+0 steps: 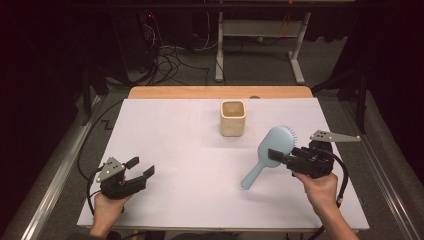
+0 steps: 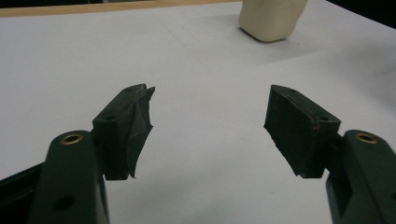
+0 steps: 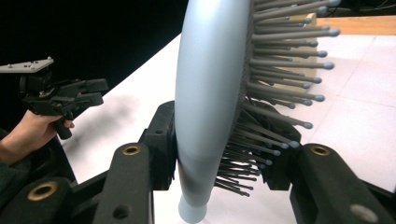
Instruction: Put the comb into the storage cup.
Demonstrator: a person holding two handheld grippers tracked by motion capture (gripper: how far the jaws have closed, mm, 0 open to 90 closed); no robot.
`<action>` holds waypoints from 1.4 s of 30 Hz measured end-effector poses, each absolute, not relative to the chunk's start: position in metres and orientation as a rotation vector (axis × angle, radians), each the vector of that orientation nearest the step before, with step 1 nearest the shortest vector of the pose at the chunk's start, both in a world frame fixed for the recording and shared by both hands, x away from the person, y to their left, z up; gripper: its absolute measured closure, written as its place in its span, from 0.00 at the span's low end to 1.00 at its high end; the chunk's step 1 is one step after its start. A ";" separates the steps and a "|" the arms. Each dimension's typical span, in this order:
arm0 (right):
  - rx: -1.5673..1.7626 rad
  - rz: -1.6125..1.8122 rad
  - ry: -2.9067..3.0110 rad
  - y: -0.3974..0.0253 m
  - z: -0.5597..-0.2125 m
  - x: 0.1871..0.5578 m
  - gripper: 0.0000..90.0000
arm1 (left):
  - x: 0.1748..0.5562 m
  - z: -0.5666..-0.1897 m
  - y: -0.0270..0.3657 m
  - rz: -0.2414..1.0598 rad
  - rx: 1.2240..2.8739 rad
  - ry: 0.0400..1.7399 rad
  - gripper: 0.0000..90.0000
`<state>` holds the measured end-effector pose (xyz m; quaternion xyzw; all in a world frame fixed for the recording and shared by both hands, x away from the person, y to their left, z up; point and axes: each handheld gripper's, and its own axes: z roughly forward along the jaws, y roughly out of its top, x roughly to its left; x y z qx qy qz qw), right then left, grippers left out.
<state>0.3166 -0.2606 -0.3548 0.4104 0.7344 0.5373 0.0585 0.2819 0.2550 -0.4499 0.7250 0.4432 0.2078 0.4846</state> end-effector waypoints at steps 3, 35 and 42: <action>1.249 1.617 2.222 -0.263 -0.353 0.317 0.62 | 0.282 -0.452 0.255 0.501 1.766 1.083 0.36; 1.266 1.501 2.182 -0.273 -0.328 0.335 0.61 | 0.282 -0.456 0.257 0.471 1.745 1.102 0.36; 1.262 1.500 2.161 -0.271 -0.318 0.344 0.61 | 0.282 -0.457 0.257 0.468 1.751 1.101 0.36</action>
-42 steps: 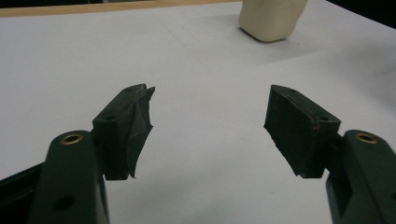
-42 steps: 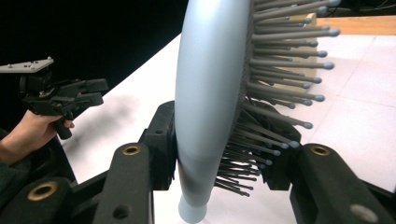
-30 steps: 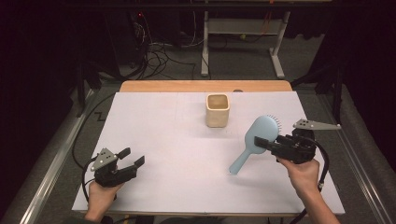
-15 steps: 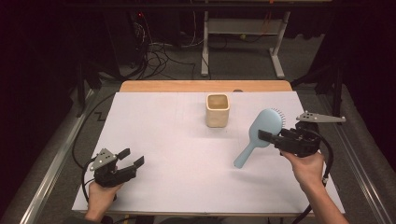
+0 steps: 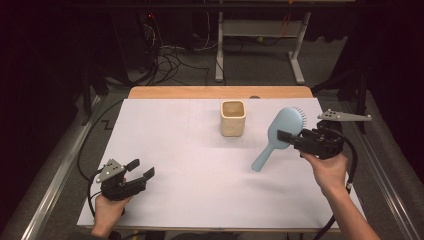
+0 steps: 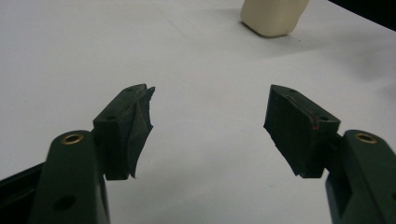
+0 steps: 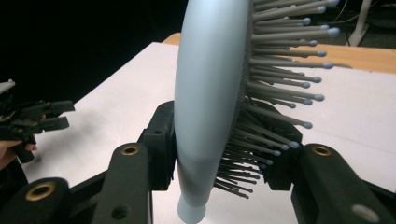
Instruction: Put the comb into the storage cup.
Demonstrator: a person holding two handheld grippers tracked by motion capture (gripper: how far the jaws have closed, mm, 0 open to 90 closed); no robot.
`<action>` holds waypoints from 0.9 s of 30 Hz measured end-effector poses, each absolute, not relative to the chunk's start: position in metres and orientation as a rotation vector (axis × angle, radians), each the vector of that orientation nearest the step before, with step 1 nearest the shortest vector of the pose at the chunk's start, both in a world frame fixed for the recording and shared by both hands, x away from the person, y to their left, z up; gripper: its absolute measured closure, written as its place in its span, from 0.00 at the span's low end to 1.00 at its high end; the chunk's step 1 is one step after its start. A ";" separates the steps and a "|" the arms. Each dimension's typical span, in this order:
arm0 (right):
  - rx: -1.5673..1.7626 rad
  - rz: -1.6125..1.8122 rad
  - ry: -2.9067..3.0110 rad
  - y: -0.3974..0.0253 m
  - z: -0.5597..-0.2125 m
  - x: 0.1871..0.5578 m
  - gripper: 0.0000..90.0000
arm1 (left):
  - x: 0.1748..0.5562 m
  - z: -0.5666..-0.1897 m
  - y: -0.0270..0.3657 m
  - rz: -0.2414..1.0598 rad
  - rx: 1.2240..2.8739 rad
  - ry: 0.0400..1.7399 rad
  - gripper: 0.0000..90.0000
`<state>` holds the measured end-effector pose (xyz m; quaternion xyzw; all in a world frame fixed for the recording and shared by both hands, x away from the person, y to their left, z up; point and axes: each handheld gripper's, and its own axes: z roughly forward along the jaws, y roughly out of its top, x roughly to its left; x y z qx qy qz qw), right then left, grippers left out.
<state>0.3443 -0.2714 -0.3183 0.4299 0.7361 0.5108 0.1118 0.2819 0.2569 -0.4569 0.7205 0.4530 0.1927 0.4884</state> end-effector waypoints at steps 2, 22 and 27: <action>1.261 1.504 2.151 -0.270 -0.314 0.347 0.61 | 0.282 -0.457 0.257 0.469 1.754 1.102 0.36; 1.256 1.482 2.116 -0.253 -0.294 0.381 0.62 | 0.282 -0.458 0.256 0.475 1.768 1.097 0.36; 1.261 1.486 2.099 -0.249 -0.291 0.388 0.62 | 0.282 -0.458 0.256 0.472 1.768 1.097 0.36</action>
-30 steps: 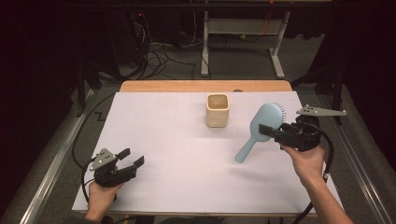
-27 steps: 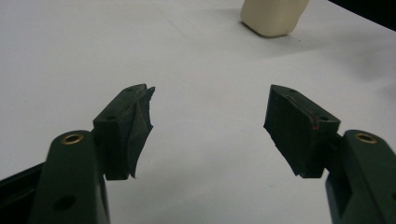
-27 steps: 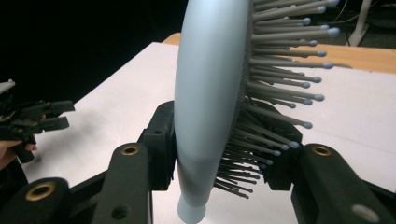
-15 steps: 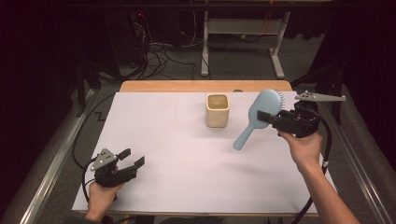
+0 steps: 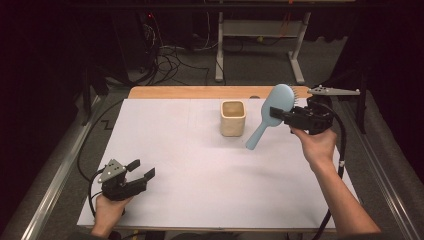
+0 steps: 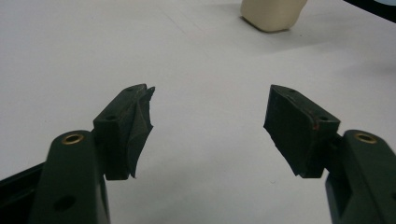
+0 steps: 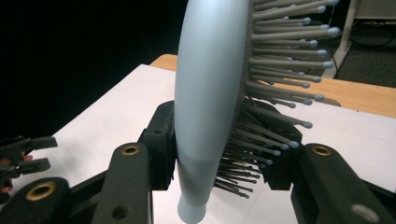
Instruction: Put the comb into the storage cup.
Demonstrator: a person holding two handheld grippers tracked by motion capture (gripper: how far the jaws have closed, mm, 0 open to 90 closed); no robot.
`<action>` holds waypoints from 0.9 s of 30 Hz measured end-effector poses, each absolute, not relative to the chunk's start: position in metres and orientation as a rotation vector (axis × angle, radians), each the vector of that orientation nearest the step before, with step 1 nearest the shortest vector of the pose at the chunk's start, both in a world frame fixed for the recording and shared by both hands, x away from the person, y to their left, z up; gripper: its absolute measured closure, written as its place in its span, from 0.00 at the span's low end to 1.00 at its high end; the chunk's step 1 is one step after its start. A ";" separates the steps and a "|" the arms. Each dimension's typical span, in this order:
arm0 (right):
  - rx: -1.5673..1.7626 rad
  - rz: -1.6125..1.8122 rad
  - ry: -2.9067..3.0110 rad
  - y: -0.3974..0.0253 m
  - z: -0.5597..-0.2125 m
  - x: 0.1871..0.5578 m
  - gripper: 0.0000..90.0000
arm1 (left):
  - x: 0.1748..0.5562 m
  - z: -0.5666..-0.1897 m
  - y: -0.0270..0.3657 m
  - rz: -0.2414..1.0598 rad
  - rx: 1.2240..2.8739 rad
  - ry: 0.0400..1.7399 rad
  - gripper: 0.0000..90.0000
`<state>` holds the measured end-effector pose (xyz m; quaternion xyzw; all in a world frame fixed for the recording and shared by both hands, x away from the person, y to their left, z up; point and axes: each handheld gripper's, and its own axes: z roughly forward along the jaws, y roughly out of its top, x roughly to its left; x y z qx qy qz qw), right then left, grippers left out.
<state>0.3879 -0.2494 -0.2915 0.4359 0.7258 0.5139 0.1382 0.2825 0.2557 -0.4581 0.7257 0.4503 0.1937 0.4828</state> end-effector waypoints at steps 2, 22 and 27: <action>1.263 1.485 2.092 -0.248 -0.289 0.391 0.62 | 0.283 -0.458 0.256 0.473 1.771 1.097 0.36; 1.254 1.451 2.057 -0.224 -0.260 0.423 0.62 | 0.284 -0.459 0.257 0.475 1.774 1.100 0.36; 1.255 1.443 2.044 -0.218 -0.253 0.431 0.62 | 0.284 -0.459 0.257 0.474 1.774 1.099 0.36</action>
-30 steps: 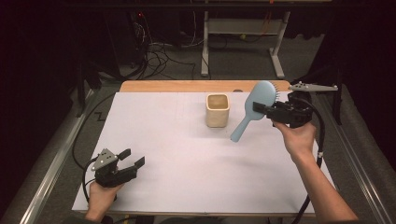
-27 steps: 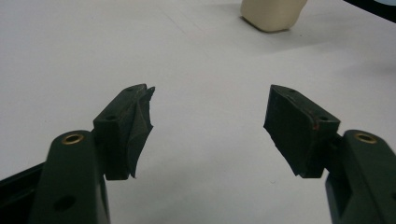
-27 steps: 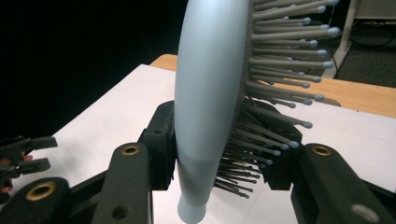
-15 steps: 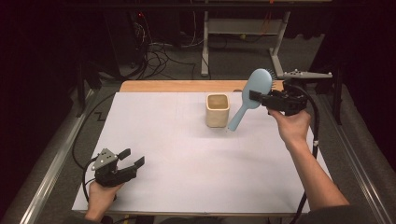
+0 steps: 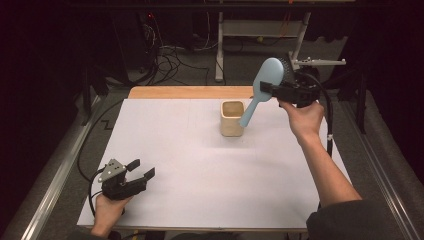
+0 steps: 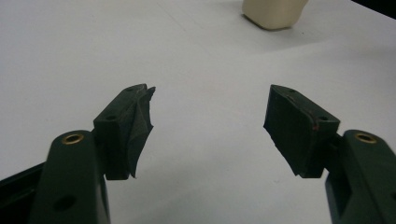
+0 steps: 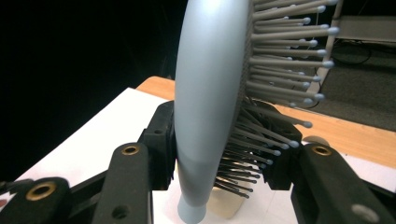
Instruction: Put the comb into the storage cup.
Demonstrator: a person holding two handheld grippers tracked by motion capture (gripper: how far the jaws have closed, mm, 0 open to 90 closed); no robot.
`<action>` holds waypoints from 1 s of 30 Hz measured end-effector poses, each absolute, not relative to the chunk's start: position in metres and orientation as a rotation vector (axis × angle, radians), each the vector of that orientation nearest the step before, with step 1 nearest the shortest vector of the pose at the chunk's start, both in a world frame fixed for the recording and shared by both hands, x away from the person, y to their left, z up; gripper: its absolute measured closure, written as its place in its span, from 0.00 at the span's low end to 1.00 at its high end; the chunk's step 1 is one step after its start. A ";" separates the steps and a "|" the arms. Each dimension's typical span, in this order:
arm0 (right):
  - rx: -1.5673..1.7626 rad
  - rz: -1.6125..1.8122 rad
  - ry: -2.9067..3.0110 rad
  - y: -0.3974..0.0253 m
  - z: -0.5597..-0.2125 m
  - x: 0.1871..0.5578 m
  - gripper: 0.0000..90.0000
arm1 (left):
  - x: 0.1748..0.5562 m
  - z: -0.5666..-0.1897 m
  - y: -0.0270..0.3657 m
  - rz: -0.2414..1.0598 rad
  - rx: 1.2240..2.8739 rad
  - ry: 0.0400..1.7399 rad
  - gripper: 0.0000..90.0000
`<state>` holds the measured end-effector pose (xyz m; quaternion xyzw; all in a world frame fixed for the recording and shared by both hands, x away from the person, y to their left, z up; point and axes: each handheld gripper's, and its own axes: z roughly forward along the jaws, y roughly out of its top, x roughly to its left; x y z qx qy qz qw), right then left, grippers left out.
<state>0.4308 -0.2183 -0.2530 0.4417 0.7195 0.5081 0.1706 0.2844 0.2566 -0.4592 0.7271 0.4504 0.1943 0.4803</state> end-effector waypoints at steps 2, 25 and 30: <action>1.262 1.438 2.033 -0.216 -0.249 0.436 0.62 | 0.284 -0.459 0.257 0.473 1.773 1.097 0.36; 1.310 1.428 1.986 -0.195 -0.256 0.468 0.62 | 0.283 -0.459 0.257 0.467 1.774 1.092 0.36; 1.326 1.408 1.977 -0.192 -0.260 0.473 0.61 | 0.283 -0.460 0.257 0.464 1.775 1.090 0.36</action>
